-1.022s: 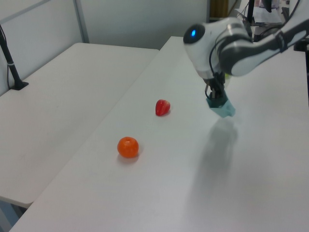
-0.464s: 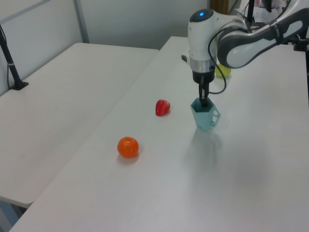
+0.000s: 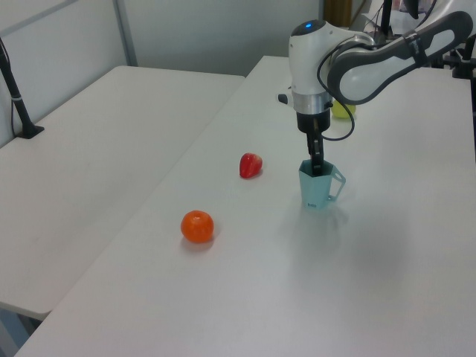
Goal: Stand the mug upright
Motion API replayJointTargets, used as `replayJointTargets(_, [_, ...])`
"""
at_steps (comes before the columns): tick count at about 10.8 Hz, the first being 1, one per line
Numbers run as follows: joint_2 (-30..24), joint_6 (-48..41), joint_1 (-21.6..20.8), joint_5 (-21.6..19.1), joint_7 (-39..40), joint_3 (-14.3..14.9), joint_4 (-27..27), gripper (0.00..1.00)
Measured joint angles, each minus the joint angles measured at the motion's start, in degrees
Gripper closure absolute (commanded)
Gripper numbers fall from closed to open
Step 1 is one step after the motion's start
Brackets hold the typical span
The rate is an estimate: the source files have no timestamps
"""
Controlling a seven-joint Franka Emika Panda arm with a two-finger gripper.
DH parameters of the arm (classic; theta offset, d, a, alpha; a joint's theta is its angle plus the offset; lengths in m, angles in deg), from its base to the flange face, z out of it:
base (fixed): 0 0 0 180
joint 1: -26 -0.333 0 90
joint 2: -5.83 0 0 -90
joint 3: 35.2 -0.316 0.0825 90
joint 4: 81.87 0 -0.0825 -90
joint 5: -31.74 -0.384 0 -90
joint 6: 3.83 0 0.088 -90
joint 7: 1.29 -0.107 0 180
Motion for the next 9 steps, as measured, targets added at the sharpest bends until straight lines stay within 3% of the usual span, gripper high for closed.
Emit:
replayJointTargets(4, [-3.3, -2.6, 1.0, -0.3, -2.2, 0.0, -0.8, 0.00])
replayJointTargets(9, [-16.7, -14.3, 7.2, -0.4, -11.2, 0.4, -1.5, 0.00])
